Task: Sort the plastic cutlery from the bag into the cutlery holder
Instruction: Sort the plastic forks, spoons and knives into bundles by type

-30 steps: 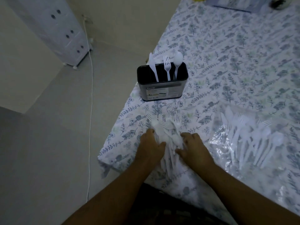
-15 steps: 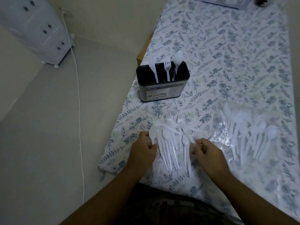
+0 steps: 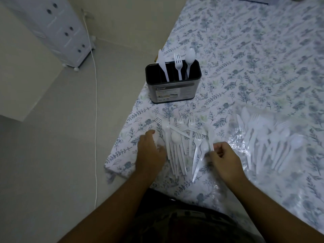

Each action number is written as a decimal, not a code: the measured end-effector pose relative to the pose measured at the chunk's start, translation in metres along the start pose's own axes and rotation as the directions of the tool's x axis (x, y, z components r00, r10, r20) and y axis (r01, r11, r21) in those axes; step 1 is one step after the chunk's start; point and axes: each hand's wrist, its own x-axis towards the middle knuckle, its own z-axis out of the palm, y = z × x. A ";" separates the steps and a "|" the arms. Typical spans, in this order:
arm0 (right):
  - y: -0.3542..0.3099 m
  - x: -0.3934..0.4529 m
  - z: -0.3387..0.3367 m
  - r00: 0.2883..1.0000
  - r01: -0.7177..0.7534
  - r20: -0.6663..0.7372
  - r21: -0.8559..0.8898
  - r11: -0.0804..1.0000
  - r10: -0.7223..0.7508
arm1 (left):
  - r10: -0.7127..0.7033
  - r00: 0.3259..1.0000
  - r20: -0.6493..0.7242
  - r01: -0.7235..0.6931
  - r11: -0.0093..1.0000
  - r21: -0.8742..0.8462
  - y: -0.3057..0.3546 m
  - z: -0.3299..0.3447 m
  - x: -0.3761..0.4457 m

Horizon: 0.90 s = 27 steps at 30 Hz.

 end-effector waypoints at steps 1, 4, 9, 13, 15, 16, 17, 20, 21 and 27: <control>0.001 0.001 0.000 1.000 0.015 0.001 -0.013 1.000 -0.015 | 0.027 1.000 -0.014 -0.027 0.999 0.040 0.001 0.000 0.000; 0.006 0.002 0.000 0.994 0.106 -0.005 -0.136 0.985 -0.108 | 0.133 0.989 0.056 -0.139 0.983 0.117 0.010 0.000 -0.001; -0.004 -0.003 0.007 0.905 0.425 0.191 -0.363 0.829 -0.380 | 0.304 0.883 0.357 -0.430 0.828 0.360 0.019 0.013 -0.009; -0.014 -0.003 0.025 0.744 0.665 0.440 -0.412 0.623 -0.503 | 0.250 0.922 0.295 -0.347 0.871 0.347 0.014 0.012 -0.013; -0.016 -0.002 0.031 0.701 0.706 0.543 -0.436 0.559 -0.463 | 0.227 0.937 0.265 -0.307 0.897 0.317 0.009 0.006 -0.011; -0.016 -0.001 0.033 0.686 0.719 0.582 -0.449 0.530 -0.438 | 0.230 0.939 0.255 -0.305 0.900 0.312 0.005 0.003 -0.009; -0.017 0.000 0.034 0.682 0.723 0.604 -0.469 0.508 -0.412 | 0.243 0.938 0.248 -0.315 0.897 0.310 0.001 0.001 -0.007; -0.018 0.003 0.035 0.742 0.664 0.537 -0.501 0.555 -0.402 | 0.280 0.935 0.219 -0.340 0.885 0.319 -0.008 -0.001 -0.003; -0.019 0.003 0.035 0.777 0.623 0.489 -0.502 0.600 -0.397 | 0.276 0.937 0.214 -0.333 0.890 0.311 -0.008 -0.001 -0.002; -0.016 0.009 0.032 0.886 0.462 0.272 -0.599 0.654 -0.377 | 0.106 0.957 0.268 -0.190 0.931 0.312 0.006 0.012 0.001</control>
